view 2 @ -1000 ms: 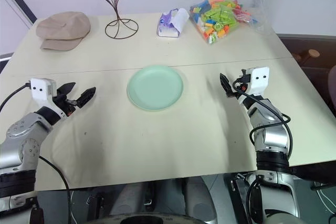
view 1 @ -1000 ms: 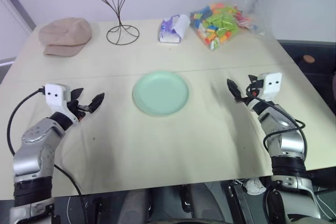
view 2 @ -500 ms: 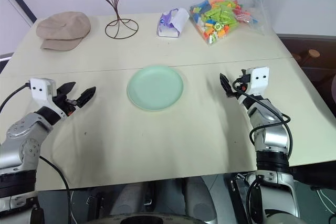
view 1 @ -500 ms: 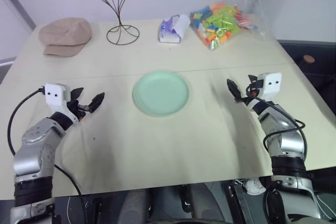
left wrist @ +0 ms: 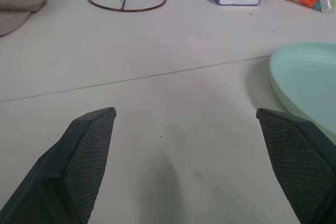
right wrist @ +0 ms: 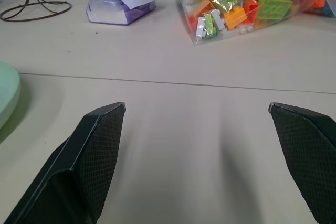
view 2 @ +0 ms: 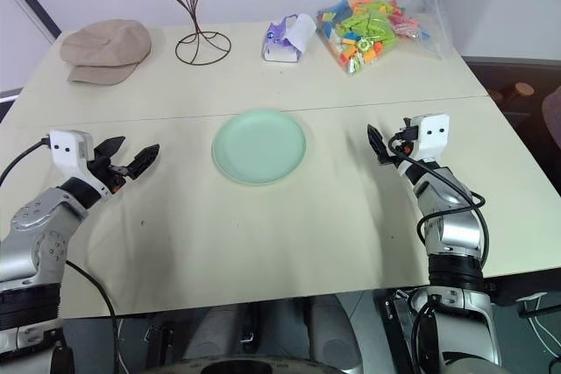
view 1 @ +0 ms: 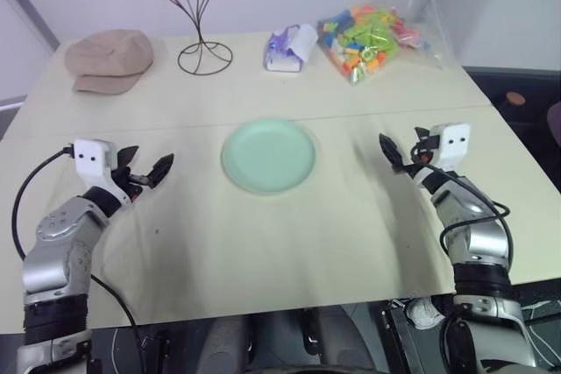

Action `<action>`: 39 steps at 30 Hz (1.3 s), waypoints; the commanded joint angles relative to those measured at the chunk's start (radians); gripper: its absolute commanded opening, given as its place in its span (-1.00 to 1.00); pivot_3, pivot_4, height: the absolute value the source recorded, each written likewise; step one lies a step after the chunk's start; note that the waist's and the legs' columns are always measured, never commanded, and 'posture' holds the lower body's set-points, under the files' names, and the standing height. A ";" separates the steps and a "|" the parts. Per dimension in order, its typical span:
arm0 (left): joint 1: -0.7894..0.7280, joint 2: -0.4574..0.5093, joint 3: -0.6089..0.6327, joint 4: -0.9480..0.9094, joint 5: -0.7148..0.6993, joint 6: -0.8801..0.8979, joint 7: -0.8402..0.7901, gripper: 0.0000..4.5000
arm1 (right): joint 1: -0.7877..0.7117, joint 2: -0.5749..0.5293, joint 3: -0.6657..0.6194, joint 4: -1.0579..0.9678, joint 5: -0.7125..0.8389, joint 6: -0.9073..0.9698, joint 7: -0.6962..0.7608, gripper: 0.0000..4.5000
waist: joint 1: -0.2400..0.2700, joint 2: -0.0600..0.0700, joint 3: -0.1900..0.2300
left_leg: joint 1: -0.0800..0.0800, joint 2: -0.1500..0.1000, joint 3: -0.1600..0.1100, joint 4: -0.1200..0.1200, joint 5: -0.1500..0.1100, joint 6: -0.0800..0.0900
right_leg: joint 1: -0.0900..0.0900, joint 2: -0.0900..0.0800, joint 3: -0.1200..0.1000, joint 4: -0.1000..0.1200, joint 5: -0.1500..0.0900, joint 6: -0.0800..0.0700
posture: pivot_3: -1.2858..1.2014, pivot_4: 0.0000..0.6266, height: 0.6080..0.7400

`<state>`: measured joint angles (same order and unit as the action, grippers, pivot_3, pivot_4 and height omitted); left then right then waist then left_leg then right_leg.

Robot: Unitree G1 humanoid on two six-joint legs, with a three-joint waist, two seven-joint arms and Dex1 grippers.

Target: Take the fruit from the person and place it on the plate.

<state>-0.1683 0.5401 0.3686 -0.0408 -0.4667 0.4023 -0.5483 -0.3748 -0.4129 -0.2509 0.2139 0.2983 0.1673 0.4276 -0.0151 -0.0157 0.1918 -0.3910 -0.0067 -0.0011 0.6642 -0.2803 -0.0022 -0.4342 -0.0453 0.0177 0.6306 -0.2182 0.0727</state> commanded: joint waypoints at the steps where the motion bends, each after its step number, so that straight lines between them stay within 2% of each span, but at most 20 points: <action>1: -0.012 0.013 0.025 -0.012 -0.002 -0.026 0.003 1.00 | -0.015 -0.009 -0.005 -0.032 0.000 -0.011 -0.001 0.99 | 0.000 0.000 0.000 | 0.000 0.000 0.000 0.000 0.000 0.000 | 0.000 0.000 0.000 0.000 0.000 0.000 | 0.03 -0.52 1.00; 39: -0.004 0.037 0.039 -0.009 -0.001 -0.030 -0.004 1.00 | -0.008 -0.009 -0.002 -0.038 0.000 -0.006 0.000 0.99 | 0.000 0.000 0.000 | 0.000 0.000 0.000 0.000 0.000 0.000 | 0.000 0.000 0.000 0.000 0.000 0.000 | 0.03 -0.52 1.00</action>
<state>-0.1681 0.5528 0.3712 -0.0398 -0.4664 0.3987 -0.5464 -0.3707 -0.4129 -0.2489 0.2065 0.2979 0.1697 0.4261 -0.0151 -0.0157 0.1918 -0.3910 -0.0067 -0.0011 0.6643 -0.2803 -0.0022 -0.4342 -0.0453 0.0177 0.6307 -0.2182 0.0727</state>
